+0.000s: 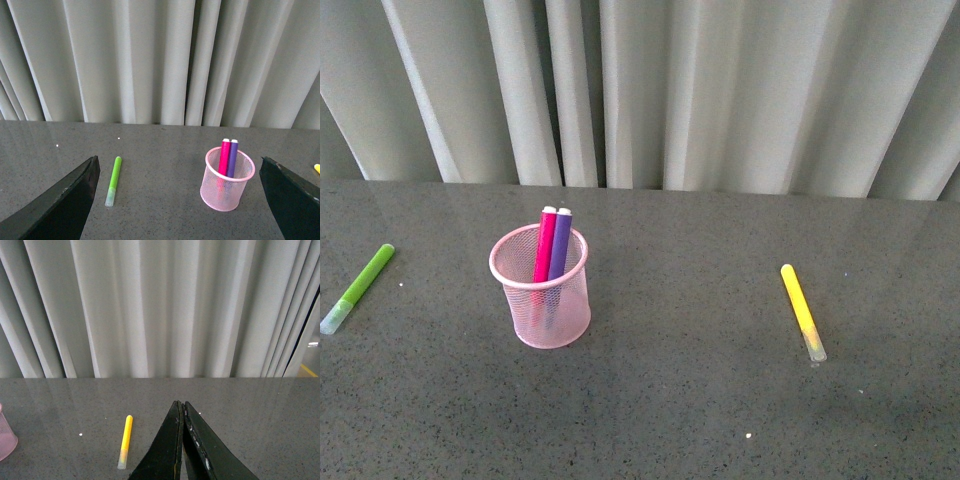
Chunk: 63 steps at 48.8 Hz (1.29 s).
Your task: Insert purple and pink pens into pink cup
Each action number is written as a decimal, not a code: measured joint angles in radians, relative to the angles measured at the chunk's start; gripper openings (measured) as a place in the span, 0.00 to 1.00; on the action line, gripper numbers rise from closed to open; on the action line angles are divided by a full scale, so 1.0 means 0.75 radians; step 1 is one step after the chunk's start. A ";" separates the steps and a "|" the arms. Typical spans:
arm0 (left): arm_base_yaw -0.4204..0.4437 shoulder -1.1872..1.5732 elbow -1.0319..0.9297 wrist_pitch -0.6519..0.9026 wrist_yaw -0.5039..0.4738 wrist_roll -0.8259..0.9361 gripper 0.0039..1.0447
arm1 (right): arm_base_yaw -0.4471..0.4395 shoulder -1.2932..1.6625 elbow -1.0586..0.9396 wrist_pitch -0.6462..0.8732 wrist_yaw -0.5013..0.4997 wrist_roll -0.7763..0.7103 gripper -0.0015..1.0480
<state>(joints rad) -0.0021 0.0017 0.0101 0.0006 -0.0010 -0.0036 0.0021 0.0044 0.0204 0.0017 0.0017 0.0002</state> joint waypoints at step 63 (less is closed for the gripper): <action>0.000 -0.001 0.000 0.000 0.000 0.000 0.94 | 0.000 0.000 0.000 -0.001 0.000 0.001 0.93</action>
<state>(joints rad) -0.0021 0.0013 0.0101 0.0006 -0.0010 -0.0036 0.0021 0.0044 0.0204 0.0013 0.0017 0.0010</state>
